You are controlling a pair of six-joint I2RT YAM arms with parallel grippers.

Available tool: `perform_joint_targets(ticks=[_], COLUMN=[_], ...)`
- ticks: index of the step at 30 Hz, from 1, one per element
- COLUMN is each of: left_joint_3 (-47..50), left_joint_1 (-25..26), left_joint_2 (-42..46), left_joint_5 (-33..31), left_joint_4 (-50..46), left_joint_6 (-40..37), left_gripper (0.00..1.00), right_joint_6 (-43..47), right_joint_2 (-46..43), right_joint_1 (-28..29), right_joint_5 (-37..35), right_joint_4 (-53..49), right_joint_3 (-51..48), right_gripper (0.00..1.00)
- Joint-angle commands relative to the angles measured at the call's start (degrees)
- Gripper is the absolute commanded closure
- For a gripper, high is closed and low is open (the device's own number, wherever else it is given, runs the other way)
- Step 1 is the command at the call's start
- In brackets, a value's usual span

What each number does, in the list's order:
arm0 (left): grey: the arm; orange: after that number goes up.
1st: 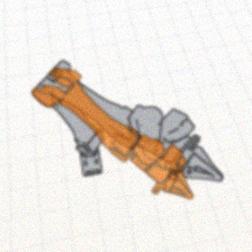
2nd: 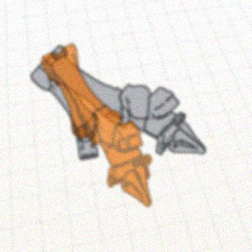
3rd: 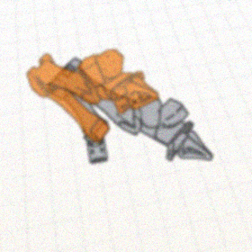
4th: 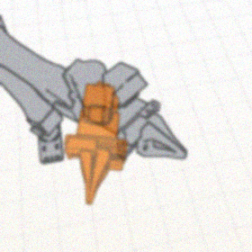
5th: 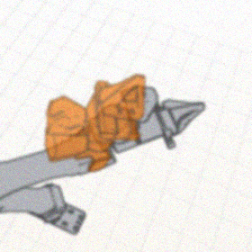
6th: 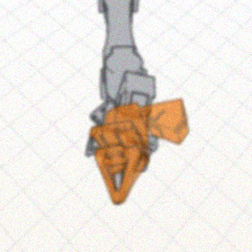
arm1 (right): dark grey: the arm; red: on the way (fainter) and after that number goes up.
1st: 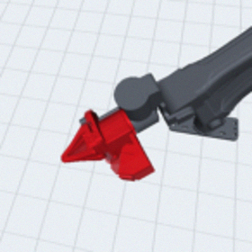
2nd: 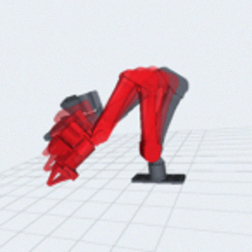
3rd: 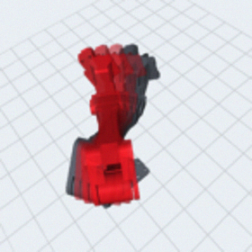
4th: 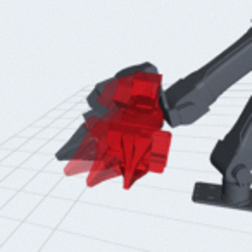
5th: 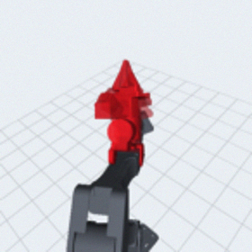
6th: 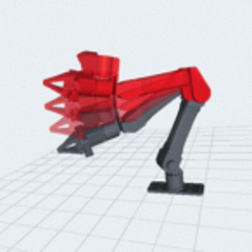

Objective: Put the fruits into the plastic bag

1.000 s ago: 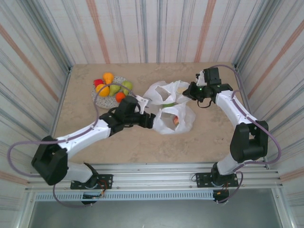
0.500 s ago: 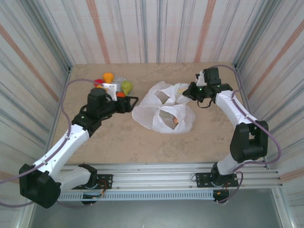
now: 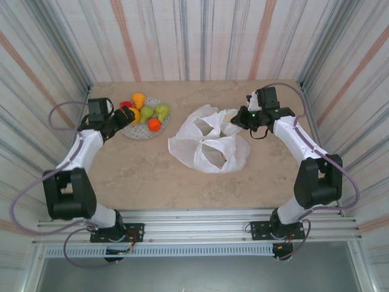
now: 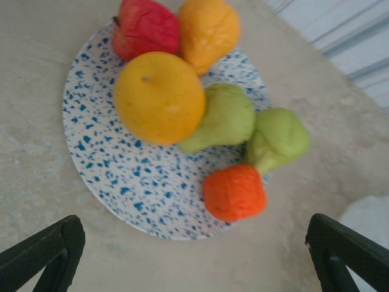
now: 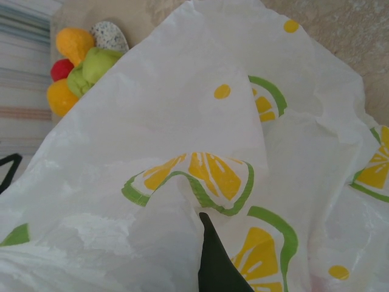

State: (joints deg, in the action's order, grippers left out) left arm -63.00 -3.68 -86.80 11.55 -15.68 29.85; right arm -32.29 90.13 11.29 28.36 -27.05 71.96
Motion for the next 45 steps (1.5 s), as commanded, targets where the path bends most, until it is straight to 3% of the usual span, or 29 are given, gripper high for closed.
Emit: perform_joint_targets(ticks=[1, 14, 20, 27, 36, 40, 45], left_joint_3=[-5.85, -22.52, -24.51, -24.39, -18.53, -11.28, 0.85], left_joint_1=[-0.62, -1.27, -1.46, -1.59, -2.30, -2.30, -1.84], left_joint_2=[-5.51, -26.44, -30.07, -31.76, -26.05, -18.45, -5.15], left_joint_5=[-3.12, -0.99, 0.98, 3.43, 1.94, 2.00, 7.05], left_joint_4=[-2.21, -6.10, -4.88, -3.40, -1.06, 1.64, 5.76], left_joint_6=[-0.45, -2.64, -3.15, -3.52, -4.02, -2.51, 0.37], left_gripper=[0.02, 0.04, 0.05, 0.15, 0.28, 0.30, 0.33], right_joint_6=[1.60, 2.84, 2.86, 2.84, 2.59, 2.43, 2.58], right_joint_2=[0.14, -0.19, -0.57, -0.58, -0.96, -0.76, -0.64], right_joint_1=[0.46, 1.10, 1.15, 1.63, 2.07, 2.27, 2.22], right_joint_5=[0.36, -0.32, -0.41, -0.73, -1.23, -1.25, -1.20], right_joint_4=[-0.20, -1.31, -1.57, -1.86, -2.13, -2.13, -2.26], right_joint_3=[0.05, -0.31, -0.62, -0.90, -0.78, -0.46, -0.09], right_gripper=[1.00, 1.00, 1.00, 1.00, 1.00, 1.00, 1.00])
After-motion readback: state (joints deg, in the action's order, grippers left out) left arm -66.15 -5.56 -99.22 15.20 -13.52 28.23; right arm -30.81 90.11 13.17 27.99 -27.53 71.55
